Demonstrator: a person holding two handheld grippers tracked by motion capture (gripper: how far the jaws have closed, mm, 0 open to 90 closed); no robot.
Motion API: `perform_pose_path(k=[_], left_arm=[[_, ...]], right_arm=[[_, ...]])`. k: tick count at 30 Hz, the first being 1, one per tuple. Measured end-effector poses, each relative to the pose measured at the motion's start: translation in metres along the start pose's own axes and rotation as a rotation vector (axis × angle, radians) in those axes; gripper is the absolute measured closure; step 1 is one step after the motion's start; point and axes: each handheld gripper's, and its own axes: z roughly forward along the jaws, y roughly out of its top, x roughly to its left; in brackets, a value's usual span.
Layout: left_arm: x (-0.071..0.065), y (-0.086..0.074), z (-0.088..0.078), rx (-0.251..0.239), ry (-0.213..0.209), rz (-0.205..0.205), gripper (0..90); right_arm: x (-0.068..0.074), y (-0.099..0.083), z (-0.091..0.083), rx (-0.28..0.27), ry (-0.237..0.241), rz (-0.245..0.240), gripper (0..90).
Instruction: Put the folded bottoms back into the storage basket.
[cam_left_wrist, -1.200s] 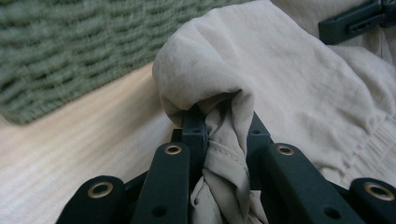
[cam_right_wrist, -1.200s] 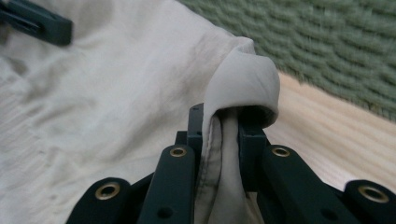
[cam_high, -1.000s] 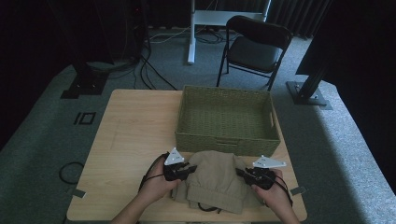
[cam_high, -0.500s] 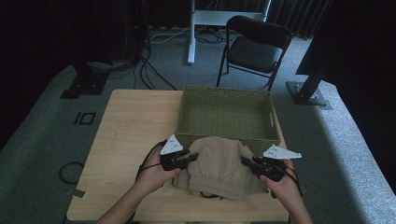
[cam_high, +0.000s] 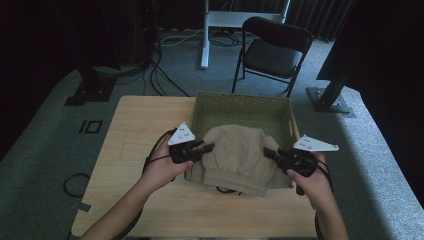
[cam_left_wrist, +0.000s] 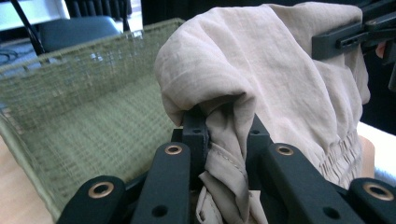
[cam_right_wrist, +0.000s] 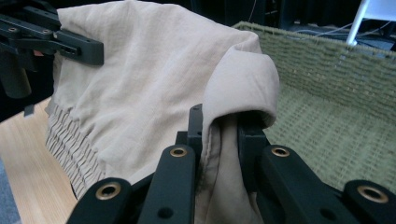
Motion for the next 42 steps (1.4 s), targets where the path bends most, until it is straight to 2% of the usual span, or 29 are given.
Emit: perform_pose_path(k=[9, 14, 23, 29, 36, 42], left_arm=[[0.014, 0.033, 0.002, -0.041, 0.008, 0.015, 78.9], [0.024, 0.048, 0.009, -0.067, 0.007, 0.012, 78.9], [0.042, 0.07, 0.024, -0.075, 0.02, 0.022, 79.0], [0.055, 0.072, 0.037, -0.067, 0.034, -0.002, 78.9], [0.073, 0.072, 0.056, -0.061, 0.056, -0.012, 78.9], [0.088, 0.062, 0.082, -0.066, 0.068, -0.045, 78.9]], right_arm=[[-0.012, 0.034, -0.003, -0.044, -0.006, 0.0, 80.3], [-0.025, 0.05, 0.001, -0.072, -0.013, 0.016, 80.4], [-0.047, 0.069, 0.01, -0.087, -0.032, 0.048, 80.4], [-0.063, 0.076, 0.021, -0.081, -0.044, 0.084, 80.5], [-0.08, 0.079, 0.042, -0.065, -0.063, 0.114, 80.5], [-0.102, 0.075, 0.059, -0.056, -0.086, 0.154, 80.6]])
